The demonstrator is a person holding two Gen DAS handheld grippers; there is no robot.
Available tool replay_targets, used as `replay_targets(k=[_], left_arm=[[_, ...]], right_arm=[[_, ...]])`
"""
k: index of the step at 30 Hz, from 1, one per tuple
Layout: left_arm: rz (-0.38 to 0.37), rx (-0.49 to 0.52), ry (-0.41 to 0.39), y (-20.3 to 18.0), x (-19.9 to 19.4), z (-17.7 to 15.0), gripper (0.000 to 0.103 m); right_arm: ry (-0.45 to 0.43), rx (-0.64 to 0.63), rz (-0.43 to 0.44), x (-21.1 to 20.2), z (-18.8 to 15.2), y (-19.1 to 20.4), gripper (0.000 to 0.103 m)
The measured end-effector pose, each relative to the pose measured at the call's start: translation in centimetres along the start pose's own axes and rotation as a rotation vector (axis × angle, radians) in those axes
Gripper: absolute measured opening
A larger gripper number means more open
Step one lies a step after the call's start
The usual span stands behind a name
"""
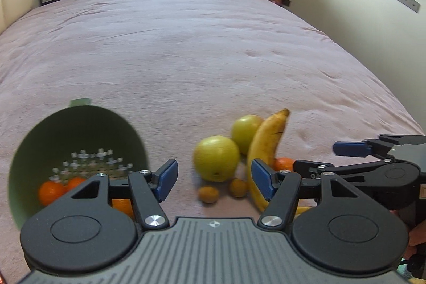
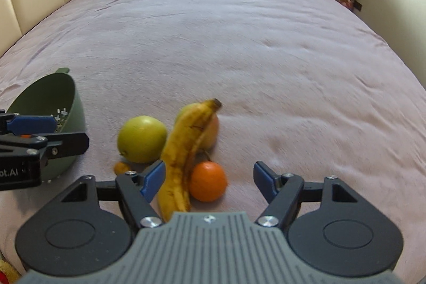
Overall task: Organize fruits
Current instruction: 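Move both open tools back to the remaining fruit, then close the right tool on a mandarin while the left tool closes on the banana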
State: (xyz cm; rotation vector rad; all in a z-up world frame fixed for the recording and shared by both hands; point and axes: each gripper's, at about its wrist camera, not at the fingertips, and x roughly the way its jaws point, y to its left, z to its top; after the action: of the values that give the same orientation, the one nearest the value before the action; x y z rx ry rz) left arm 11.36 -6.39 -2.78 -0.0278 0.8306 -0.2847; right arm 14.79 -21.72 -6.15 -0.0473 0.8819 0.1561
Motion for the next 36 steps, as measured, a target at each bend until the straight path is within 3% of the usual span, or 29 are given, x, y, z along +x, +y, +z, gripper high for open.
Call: replay_targets(k=[5, 11, 16, 22, 26, 36], left_arm=[[-0.030, 0.029, 0.007, -1.0, 1.0, -0.2, 0.068], [-0.043, 0.033, 0.035, -1.1, 2.1, -0.2, 0.059], [-0.038, 0.020, 0.052, -0.5, 2.7, 0.0, 0.056], [-0.067, 0.018, 0.087, -0.3, 3.7, -0.2, 0.051], [-0.095, 0.053, 0.104, -1.4, 4.3, -0.5, 0.049], [-0.120, 0.042, 0.151, -1.8, 5.9, -0.9, 0.048]], right_arm=[[0.018, 0.029, 0.010, 0.8, -0.2, -1.0, 0.055], [0.030, 0.099, 0.075, 1.8, -0.3, -1.8, 0.052], [0.005, 0.048, 0.145, 1.9, -0.2, -0.6, 0.049], [0.014, -0.056, 0.082, 2.5, -0.4, 0.9, 0.045], [0.052, 0.005, 0.062, 3.4, -0.5, -0.8, 0.041], [0.105, 0.110, 0.127, 5.6, -1.0, -2.5, 0.041]])
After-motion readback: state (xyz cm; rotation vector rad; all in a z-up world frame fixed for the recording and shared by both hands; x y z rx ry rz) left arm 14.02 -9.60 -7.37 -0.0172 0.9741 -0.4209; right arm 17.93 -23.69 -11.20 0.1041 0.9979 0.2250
